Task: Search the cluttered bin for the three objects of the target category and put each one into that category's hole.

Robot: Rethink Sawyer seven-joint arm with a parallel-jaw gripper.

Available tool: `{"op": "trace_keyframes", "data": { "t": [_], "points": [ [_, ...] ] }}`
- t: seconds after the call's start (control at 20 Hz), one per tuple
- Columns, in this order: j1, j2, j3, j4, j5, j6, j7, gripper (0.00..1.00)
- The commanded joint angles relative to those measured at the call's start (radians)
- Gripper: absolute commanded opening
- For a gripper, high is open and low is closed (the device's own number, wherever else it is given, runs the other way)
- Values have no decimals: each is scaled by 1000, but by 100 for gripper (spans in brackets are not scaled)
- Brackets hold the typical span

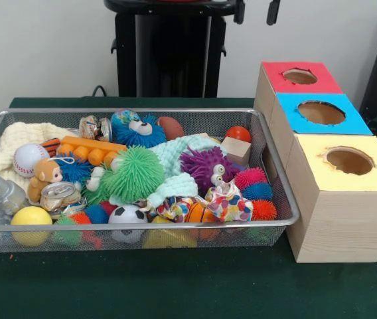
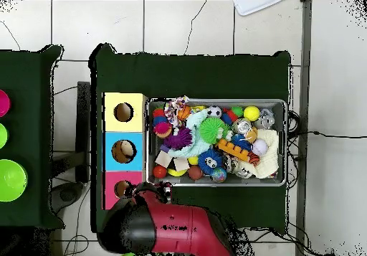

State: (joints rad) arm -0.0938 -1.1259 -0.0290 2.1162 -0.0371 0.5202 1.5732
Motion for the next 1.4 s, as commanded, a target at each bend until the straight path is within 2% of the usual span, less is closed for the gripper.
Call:
{"op": "trace_keyframes", "data": {
  "t": [0.05, 0.25, 0.45, 0.65, 0.75, 0.85, 1.15, 1.4],
  "points": [
    [-54, 129, 33, -114, -72, -162, 103, 100],
    [-37, 183, -4, -177, -78, -215, 148, 100],
    [-51, 214, 15, -217, -101, -249, 96, 100],
    [-68, 247, 38, -248, -90, -281, 85, 100],
    [-57, 265, 25, -276, -120, -300, 64, 100],
    [-56, 277, 23, -300, -140, -302, 49, 100],
    [-121, 310, 90, -360, -134, -268, 29, 100],
    [-135, 331, 112, -414, -167, -260, 7, 100]
  ]
}}
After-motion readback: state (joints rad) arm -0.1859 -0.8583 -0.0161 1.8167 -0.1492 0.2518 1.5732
